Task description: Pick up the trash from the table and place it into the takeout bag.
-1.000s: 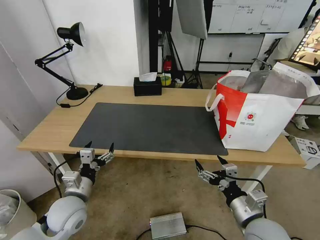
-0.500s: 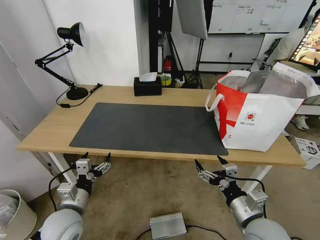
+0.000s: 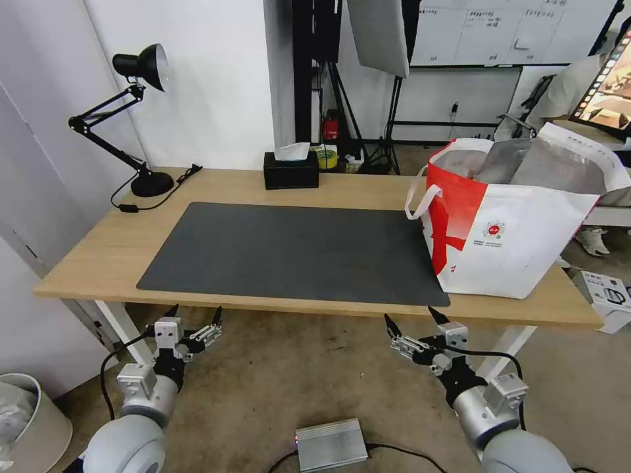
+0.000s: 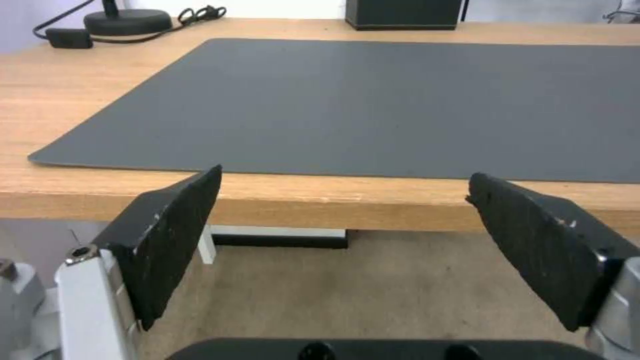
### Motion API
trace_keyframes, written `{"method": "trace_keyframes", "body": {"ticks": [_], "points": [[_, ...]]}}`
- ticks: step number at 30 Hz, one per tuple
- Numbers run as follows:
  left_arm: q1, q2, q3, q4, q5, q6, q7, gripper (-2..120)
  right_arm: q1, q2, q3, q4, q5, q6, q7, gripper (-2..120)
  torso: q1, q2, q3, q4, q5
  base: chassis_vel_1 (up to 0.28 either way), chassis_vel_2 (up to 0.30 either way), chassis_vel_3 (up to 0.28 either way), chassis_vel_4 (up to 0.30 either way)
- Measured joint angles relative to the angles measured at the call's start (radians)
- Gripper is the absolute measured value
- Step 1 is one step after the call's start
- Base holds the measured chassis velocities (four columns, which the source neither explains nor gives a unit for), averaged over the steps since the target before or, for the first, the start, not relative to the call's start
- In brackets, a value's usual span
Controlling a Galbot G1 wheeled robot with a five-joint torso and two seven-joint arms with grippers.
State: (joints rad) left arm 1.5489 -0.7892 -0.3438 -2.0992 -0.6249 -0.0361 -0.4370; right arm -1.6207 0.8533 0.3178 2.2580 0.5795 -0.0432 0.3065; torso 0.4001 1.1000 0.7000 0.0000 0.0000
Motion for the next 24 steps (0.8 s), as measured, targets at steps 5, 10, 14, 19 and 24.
{"method": "trace_keyframes", "body": {"ticks": [5, 10, 14, 19, 24], "points": [[0.000, 0.000, 0.000, -0.001, 0.000, 0.000, 0.000, 100, 0.000, 0.000, 0.000, 0.000, 0.000, 0.000, 0.000, 100, 0.000, 0.000, 0.000, 0.0000, 0.0000, 0.000, 0.000, 0.000, 0.000], [-0.001, 0.001, 0.001, -0.001, 0.000, 0.001, 0.000, 100, 0.000, 0.000, 0.000, 0.000, 0.000, 0.000, 0.000, 100, 0.000, 0.000, 0.000, 0.0000, 0.0000, 0.000, 0.000, 0.000, 0.000], [-0.001, 0.001, 0.001, -0.001, -0.001, 0.001, 0.000, 100, 0.000, 0.000, 0.000, 0.000, 0.000, 0.000, 0.000, 100, 0.000, 0.000, 0.000, 0.0000, 0.0000, 0.000, 0.000, 0.000, 0.000], [-0.001, 0.001, 0.001, -0.001, -0.001, 0.001, 0.000, 100, 0.000, 0.000, 0.000, 0.000, 0.000, 0.000, 0.000, 100, 0.000, 0.000, 0.000, 0.0000, 0.0000, 0.000, 0.000, 0.000, 0.000], [-0.001, 0.001, 0.001, -0.001, -0.001, 0.002, 0.000, 100, 0.000, 0.000, 0.000, 0.000, 0.000, 0.000, 0.000, 100, 0.000, 0.000, 0.000, 0.0000, 0.0000, 0.000, 0.000, 0.000, 0.000]]}}
